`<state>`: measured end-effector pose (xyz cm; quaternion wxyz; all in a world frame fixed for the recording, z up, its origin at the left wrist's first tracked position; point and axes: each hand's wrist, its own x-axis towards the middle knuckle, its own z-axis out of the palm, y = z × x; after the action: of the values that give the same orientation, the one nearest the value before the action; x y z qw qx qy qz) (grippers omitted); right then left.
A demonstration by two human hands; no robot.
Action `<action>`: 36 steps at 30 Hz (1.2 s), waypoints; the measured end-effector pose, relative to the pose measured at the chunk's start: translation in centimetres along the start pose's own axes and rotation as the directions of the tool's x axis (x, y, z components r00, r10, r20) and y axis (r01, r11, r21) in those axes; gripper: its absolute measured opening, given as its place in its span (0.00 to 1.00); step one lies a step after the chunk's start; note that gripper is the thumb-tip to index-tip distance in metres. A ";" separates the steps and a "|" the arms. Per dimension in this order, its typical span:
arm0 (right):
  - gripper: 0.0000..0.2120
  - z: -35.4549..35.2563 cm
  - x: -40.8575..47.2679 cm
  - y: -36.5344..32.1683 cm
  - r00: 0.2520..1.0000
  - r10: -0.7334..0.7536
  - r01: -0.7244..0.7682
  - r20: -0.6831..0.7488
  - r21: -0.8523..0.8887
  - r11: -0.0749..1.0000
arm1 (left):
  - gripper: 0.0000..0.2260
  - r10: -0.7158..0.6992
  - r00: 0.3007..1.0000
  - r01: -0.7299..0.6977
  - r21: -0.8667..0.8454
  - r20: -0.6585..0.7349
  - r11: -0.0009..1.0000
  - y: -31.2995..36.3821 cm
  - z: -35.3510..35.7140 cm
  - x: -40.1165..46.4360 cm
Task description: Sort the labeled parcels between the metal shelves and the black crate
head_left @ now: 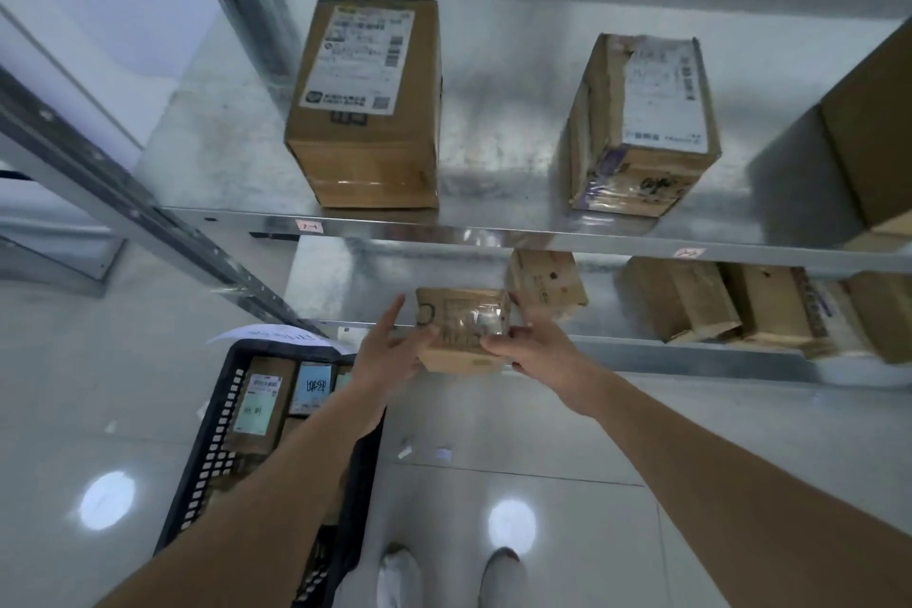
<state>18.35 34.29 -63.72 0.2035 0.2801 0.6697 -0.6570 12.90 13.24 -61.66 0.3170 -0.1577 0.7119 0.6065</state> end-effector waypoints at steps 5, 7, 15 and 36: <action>0.37 -0.2 -3.7 -2.4 0.996 -0.092 0.092 0.010 -0.020 0.996 | 0.31 -0.014 0.991 0.007 0.053 0.131 0.999 2.1 -1.1 -3.1; 0.36 0.0 -4.2 -2.9 0.994 -0.106 0.106 0.018 -0.038 0.994 | 0.26 -0.002 0.991 -0.004 0.047 0.132 0.999 2.6 -1.2 -3.7; 0.26 1.4 -5.2 -4.0 0.992 -0.123 0.122 -0.003 -0.121 0.985 | 0.14 0.095 0.994 -0.096 0.024 0.052 0.995 4.1 -1.5 -5.1; 0.41 2.2 1.7 0.0 0.973 -0.232 0.229 0.016 -0.255 0.940 | 0.41 0.236 0.951 -0.291 0.315 0.201 0.903 -0.7 -1.2 2.9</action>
<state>16.84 32.32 -64.96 0.1548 0.1760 0.7781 -0.5827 10.81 12.42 -64.00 0.3097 0.0458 0.7934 0.5220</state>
